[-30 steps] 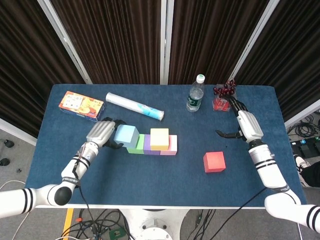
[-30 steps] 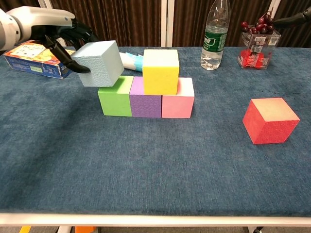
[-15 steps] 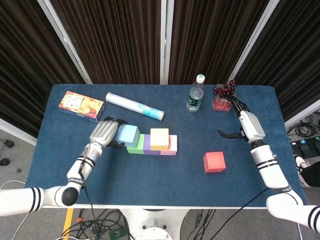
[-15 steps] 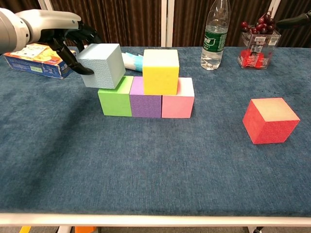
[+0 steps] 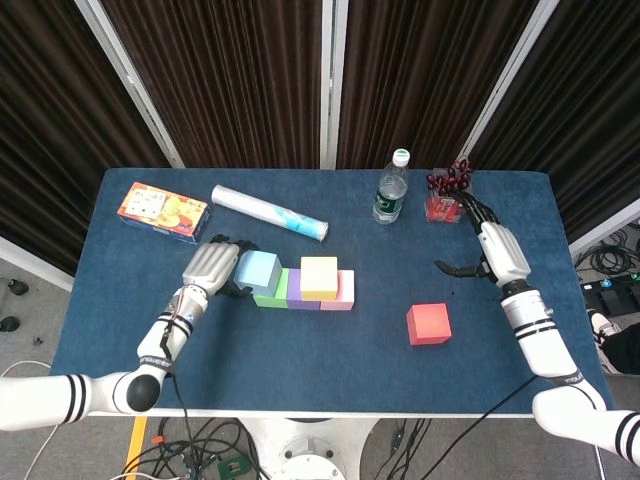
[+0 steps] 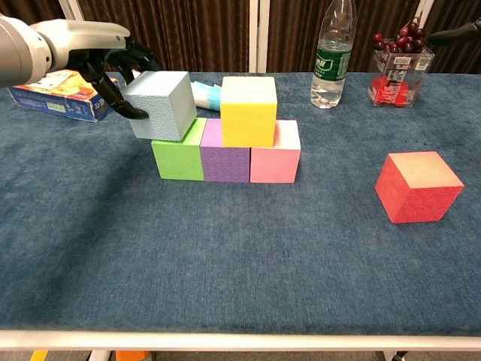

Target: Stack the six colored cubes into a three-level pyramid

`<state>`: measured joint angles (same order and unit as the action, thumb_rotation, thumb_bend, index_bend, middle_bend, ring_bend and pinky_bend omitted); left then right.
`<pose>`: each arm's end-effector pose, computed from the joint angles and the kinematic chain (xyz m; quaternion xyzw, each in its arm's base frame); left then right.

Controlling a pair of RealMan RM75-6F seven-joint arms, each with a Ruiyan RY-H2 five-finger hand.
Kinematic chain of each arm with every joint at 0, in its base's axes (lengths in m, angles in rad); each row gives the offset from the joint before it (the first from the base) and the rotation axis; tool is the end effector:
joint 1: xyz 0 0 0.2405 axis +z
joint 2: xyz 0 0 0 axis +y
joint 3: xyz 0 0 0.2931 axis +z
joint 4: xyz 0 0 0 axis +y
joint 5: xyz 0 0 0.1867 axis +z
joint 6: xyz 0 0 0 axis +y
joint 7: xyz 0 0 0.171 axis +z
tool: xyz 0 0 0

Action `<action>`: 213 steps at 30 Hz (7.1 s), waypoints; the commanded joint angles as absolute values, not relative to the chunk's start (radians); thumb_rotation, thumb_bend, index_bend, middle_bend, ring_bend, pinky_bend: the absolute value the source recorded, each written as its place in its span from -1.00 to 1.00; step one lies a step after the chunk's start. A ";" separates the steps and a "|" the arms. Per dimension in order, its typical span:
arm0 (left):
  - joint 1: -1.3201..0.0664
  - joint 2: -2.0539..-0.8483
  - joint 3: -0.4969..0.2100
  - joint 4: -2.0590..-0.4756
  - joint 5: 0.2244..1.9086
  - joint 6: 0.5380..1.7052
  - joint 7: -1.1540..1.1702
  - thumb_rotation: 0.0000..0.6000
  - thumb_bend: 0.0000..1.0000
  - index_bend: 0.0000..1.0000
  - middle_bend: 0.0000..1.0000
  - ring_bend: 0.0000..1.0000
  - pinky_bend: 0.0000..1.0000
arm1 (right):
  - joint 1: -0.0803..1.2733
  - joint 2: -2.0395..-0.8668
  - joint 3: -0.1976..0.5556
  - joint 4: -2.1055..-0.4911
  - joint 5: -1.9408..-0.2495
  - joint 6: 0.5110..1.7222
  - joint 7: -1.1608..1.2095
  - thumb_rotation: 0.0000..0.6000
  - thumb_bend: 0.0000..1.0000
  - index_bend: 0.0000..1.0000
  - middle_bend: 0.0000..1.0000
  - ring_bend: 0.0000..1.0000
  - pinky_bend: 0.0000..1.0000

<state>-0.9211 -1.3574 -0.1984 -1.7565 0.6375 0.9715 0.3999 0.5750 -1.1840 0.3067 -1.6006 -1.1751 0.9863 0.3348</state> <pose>-0.1312 0.4064 0.0446 -0.6952 -0.4854 -0.3470 0.4009 -0.2221 -0.3951 0.1559 0.5523 -0.5269 0.5152 0.3898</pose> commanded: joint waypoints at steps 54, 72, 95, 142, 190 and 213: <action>-0.804 -1.209 -0.239 -1.628 1.247 0.650 -0.269 1.00 -0.54 -0.65 -0.71 -0.81 -0.86 | 0.577 -1.183 0.315 -1.608 -1.173 0.985 0.342 1.00 -0.80 -1.00 -0.98 -1.00 -1.00; -0.848 -1.280 -0.191 -1.477 1.402 0.663 -0.433 1.00 -0.54 -0.58 -0.62 -0.84 -0.86 | 0.579 -1.193 0.314 -1.594 -1.166 0.980 0.341 1.00 -0.80 -1.00 -0.99 -1.00 -1.00; -0.858 -1.308 -0.186 -1.459 1.342 0.713 -0.413 1.00 -0.44 -0.41 -0.16 -0.63 -0.86 | 0.581 -1.198 0.316 -1.582 -1.165 0.974 0.349 1.00 -0.80 -1.00 -0.98 -1.00 -1.00; -0.923 -1.339 -0.225 -1.688 0.843 0.790 0.036 1.00 -0.44 -0.42 -0.20 -0.63 -0.86 | 0.568 -1.186 0.314 -1.579 -1.175 0.979 0.375 1.00 -0.80 -1.00 -0.98 -1.00 -1.00; -0.943 -1.386 -0.224 -1.694 0.783 0.829 0.131 1.00 -0.44 -0.43 -0.20 -0.63 -0.86 | 0.561 -1.184 0.312 -1.560 -1.184 0.974 0.405 1.00 -0.80 -1.00 -0.98 -1.00 -1.00; -0.947 -1.395 -0.227 -1.686 0.771 0.831 0.139 1.00 -0.44 -0.43 -0.20 -0.62 -0.86 | 0.559 -1.185 0.311 -1.554 -1.184 0.972 0.410 1.00 -0.80 -1.00 -0.98 -1.00 -1.00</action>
